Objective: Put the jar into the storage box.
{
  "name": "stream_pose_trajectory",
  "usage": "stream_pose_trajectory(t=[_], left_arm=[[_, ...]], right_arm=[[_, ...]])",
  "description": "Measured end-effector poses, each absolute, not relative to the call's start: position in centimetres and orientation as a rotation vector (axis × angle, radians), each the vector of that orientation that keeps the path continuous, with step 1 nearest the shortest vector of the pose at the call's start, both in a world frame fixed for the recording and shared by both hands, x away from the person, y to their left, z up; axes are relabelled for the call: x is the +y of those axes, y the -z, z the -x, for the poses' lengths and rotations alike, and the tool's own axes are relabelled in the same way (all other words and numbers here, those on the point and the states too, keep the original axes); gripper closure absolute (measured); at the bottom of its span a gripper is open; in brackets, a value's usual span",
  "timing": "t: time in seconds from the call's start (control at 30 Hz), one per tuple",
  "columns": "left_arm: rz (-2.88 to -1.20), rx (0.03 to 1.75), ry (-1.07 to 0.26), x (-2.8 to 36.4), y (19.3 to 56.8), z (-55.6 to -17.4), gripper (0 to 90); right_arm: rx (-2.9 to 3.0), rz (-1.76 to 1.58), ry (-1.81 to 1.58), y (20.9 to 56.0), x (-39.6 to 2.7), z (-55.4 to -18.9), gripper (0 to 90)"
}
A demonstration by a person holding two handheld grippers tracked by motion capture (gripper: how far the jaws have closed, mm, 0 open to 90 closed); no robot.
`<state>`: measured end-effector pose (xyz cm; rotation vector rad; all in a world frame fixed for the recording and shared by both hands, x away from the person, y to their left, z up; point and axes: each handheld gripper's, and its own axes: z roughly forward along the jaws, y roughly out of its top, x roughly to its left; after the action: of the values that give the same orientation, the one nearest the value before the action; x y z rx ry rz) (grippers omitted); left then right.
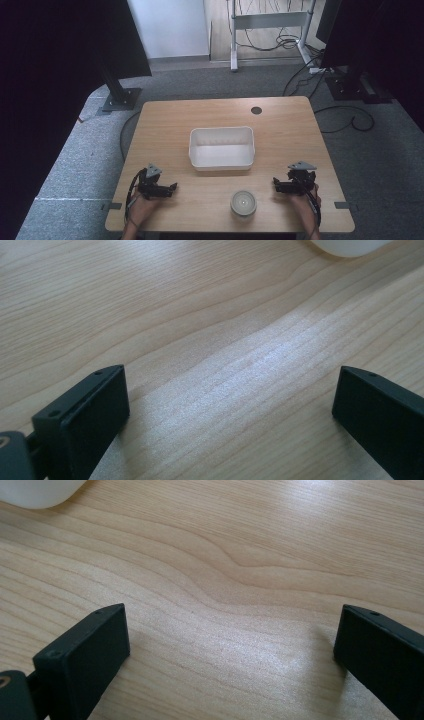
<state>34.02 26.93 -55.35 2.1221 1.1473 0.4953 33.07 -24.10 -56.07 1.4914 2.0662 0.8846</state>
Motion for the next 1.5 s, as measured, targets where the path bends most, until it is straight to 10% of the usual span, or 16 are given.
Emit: stream_pose_trajectory(t=[1.5], left_arm=[[-2.09,1.002,-0.44,26.8,53.5,-31.9,7.8]], right_arm=[[2.066,-1.494,-0.886,56.1,-24.1,-33.0,0.9]])
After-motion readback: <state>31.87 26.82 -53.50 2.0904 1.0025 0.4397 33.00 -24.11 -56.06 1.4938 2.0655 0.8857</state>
